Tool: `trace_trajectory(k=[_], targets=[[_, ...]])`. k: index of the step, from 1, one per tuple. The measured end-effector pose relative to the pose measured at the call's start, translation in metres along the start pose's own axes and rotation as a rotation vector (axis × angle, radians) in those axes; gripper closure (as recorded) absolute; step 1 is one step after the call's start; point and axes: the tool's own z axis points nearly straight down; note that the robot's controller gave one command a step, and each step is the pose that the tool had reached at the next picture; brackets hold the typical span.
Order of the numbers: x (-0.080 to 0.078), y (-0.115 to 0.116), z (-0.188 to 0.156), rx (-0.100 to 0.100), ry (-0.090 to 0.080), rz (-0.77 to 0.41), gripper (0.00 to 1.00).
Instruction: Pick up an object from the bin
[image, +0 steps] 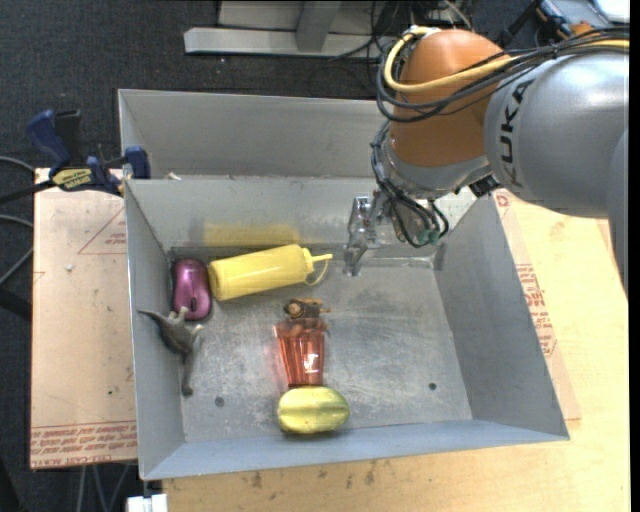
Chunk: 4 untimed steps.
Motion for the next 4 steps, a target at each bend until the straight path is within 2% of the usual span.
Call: trace_trajectory(k=[1,2,3,4], targets=[[0.001,0.0,0.001,0.0,0.002,0.0,1.0],[0.003,-0.017,0.04,-0.001,-0.006,-0.001,1.0],[0.061,-0.014,0.052,-0.001,0.009,-0.092,1.0],[-0.005,-0.061,0.14,0.0,0.0,-0.332,0.0]])
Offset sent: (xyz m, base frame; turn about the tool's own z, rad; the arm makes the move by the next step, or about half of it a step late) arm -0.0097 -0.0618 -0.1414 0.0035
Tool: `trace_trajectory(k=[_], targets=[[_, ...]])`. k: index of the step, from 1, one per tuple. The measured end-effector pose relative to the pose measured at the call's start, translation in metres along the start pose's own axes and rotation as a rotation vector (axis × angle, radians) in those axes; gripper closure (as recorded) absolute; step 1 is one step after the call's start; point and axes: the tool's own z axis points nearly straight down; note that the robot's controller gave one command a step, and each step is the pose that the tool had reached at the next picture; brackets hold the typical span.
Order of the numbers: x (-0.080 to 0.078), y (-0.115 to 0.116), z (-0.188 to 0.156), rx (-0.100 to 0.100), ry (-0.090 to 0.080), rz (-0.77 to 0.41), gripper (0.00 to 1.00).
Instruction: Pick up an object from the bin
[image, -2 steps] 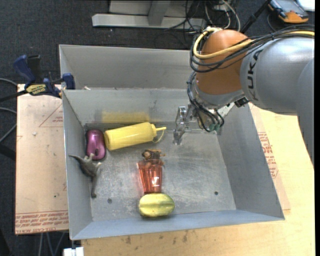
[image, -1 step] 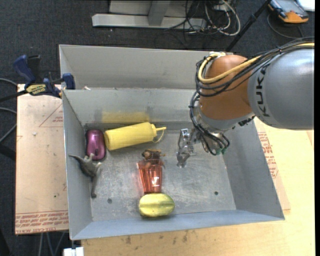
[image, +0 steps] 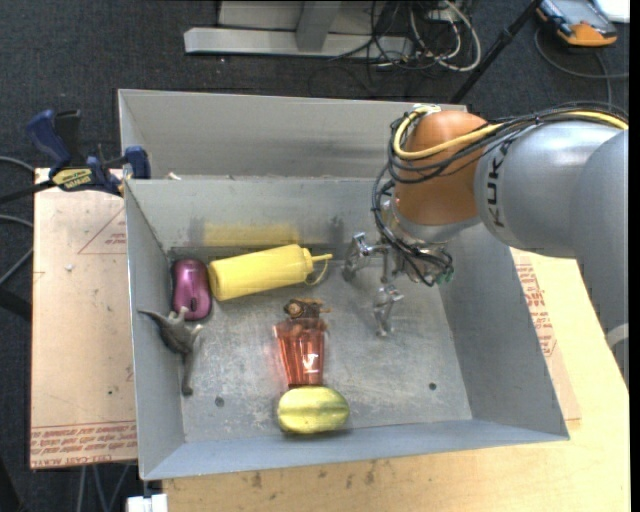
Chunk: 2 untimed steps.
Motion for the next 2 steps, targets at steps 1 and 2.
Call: trace_trajectory(k=[1,2], targets=[[0.0,0.0,-0.001,0.001,-0.001,-0.001,0.0],[-0.011,0.053,-0.003,0.004,0.0,-0.082,0.0]])
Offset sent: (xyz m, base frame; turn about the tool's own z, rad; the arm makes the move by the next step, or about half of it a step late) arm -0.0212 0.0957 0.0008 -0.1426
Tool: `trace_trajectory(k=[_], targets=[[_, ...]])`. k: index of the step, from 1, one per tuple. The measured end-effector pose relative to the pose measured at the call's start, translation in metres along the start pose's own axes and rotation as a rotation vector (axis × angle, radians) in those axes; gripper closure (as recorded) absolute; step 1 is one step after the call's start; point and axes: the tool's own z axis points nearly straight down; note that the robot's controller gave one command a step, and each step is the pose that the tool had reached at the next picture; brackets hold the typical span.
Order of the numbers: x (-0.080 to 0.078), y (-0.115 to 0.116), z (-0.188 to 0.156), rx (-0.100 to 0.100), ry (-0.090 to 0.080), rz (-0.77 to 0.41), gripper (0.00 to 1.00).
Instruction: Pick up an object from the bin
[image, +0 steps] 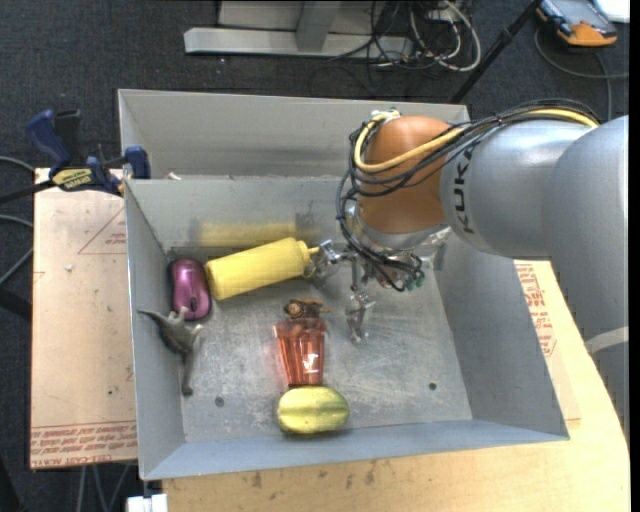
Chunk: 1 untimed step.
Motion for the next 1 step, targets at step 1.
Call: trace_trajectory(k=[1], targets=[[-0.0221,0.0448,-0.002,-0.001,-0.006,0.042,1.0]])
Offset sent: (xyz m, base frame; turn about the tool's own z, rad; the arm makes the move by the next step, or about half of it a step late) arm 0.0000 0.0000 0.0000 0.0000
